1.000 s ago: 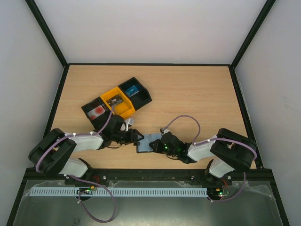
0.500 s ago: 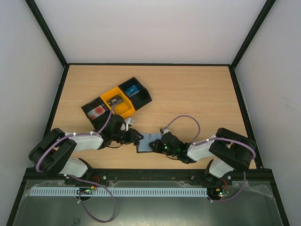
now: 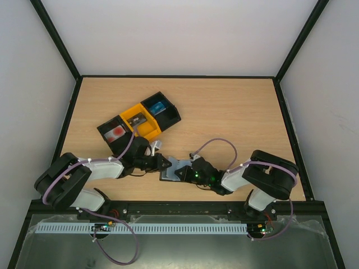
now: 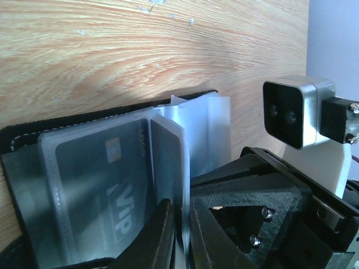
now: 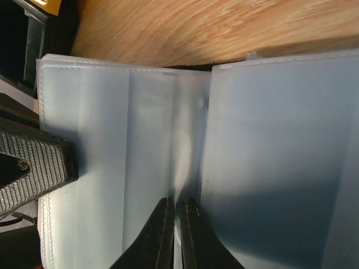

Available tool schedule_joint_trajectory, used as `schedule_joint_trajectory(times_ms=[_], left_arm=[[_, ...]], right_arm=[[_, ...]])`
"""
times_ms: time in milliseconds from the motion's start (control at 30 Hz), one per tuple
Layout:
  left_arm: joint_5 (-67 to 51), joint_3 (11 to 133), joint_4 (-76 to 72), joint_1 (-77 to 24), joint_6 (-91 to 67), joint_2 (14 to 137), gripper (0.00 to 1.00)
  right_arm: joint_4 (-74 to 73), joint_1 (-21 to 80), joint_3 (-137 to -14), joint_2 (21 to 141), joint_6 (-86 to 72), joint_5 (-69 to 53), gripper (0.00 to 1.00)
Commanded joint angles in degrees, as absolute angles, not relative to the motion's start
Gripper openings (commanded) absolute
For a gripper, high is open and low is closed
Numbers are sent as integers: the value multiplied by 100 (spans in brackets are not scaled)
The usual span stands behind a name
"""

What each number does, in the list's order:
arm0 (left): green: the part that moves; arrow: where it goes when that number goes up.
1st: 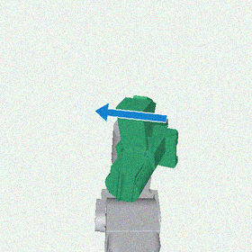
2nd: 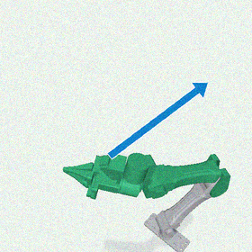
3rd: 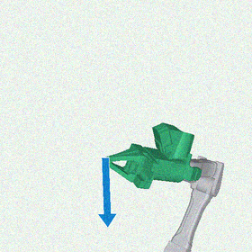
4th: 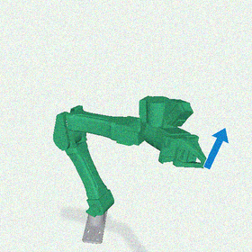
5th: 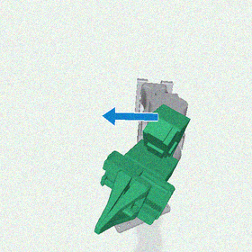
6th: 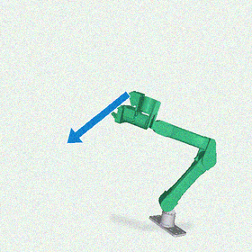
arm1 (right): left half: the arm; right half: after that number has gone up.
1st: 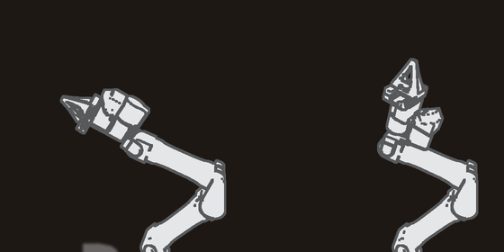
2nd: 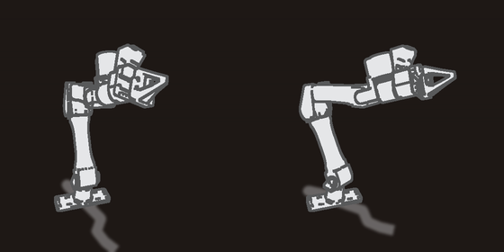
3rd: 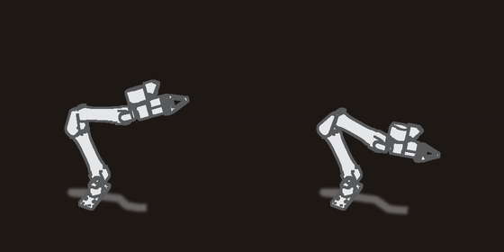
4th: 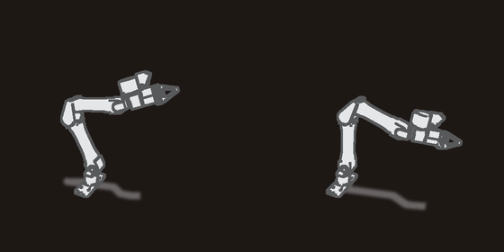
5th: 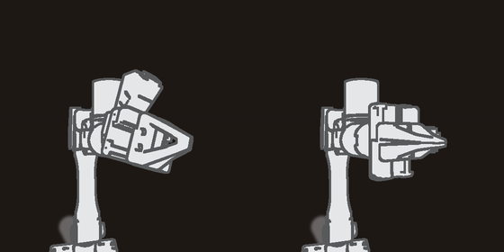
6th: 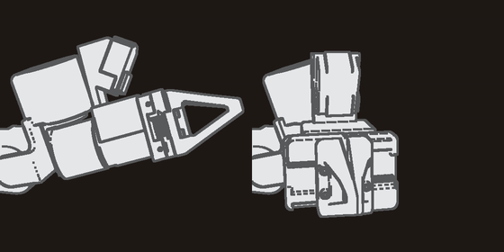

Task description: Take the credit cards out of the card holder

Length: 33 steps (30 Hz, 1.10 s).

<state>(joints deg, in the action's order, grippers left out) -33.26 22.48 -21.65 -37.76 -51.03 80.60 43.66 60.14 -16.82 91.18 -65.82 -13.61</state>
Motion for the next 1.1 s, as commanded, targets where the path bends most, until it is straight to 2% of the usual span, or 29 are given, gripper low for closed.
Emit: schedule_joint_trajectory(times_ms=[0,233,433,633,867,1067], left_arm=[[-3434,2385,-2315,-3830,-5159,8033,11],[-3440,2443,-2283,-3871,-5198,7986,20],[-3626,2391,-2689,-3999,-5424,8056,12],[-3560,2388,-2757,-4106,-5492,8129,18],[-3502,2390,-2957,-4287,-5588,8198,6],[-3333,2399,-2863,-4293,-5494,8321,6]], right_arm=[[4445,6059,-1642,9400,-6707,-1593,7],[4498,6064,-1613,9483,-6735,-1559,8],[4647,6059,-1583,9628,-6785,-1582,8],[4710,6063,-1553,9653,-6824,-1597,8],[4711,6059,-1536,9605,-6829,-1566,8],[4672,6064,-1433,9451,-6845,-1487,9]])
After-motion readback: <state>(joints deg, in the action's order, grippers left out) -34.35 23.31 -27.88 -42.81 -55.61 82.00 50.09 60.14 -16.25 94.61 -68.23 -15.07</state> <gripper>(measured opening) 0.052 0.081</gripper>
